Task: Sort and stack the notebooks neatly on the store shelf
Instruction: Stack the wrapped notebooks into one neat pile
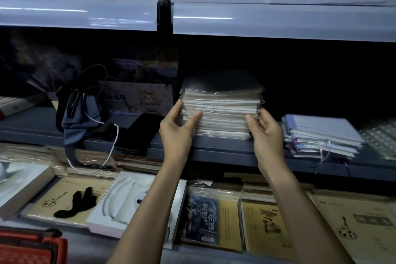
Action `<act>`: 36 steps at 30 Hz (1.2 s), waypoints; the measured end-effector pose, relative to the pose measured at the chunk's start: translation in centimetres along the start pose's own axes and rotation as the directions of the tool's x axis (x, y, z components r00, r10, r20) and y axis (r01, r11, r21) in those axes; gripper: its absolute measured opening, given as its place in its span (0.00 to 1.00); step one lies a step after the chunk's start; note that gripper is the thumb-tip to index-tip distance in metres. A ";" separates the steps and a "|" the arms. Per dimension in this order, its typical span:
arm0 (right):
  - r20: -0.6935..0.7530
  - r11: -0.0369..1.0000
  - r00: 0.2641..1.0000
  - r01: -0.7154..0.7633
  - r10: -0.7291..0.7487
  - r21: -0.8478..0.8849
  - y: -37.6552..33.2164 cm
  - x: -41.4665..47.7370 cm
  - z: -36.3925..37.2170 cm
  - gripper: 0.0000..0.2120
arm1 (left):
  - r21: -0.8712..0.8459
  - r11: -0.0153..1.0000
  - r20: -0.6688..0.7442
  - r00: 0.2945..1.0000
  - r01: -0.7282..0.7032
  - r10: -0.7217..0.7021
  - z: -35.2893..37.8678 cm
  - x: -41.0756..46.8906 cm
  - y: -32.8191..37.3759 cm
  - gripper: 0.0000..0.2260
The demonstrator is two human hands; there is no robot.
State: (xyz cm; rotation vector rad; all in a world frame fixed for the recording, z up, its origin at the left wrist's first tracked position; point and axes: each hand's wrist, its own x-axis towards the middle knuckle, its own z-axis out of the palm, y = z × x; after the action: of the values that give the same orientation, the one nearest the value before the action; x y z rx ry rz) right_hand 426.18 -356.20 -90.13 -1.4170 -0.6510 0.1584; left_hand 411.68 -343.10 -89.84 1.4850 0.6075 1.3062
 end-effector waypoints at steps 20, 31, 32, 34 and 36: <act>0.014 0.998 1.000 0.022 -0.021 -0.056 0.5 0.5 0.1 0.21 | 0.112 0.993 -0.060 0.997 -0.039 0.046 0.5 -0.8 -0.4 0.29; -0.121 0.996 0.990 0.073 -0.079 -0.058 -0.3 -1.3 0.3 0.20 | 0.140 0.989 -0.012 0.999 -0.035 0.037 0.4 -1.3 0.3 0.33; -0.124 0.994 0.988 0.084 -0.093 -0.075 -0.2 -1.4 0.3 0.20 | 0.147 0.989 -0.008 0.999 -0.035 0.037 0.6 -1.3 0.4 0.37; -0.103 0.989 0.988 0.103 -0.113 -0.107 -0.2 -1.4 0.4 0.21 | 0.132 0.990 -0.002 0.999 -0.049 0.050 0.8 -1.2 0.2 0.38; -0.085 0.988 0.990 0.105 -0.115 -0.109 0.0 -1.4 0.5 0.22 | 0.113 0.991 -0.010 0.998 -0.066 0.068 0.9 -1.0 0.0 0.35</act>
State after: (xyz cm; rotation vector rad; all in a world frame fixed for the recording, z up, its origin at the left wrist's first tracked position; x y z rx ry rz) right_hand 424.84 -356.43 -90.59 -1.4754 -0.6682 -0.0278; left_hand 412.26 -344.27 -90.17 1.6010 0.6542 1.3536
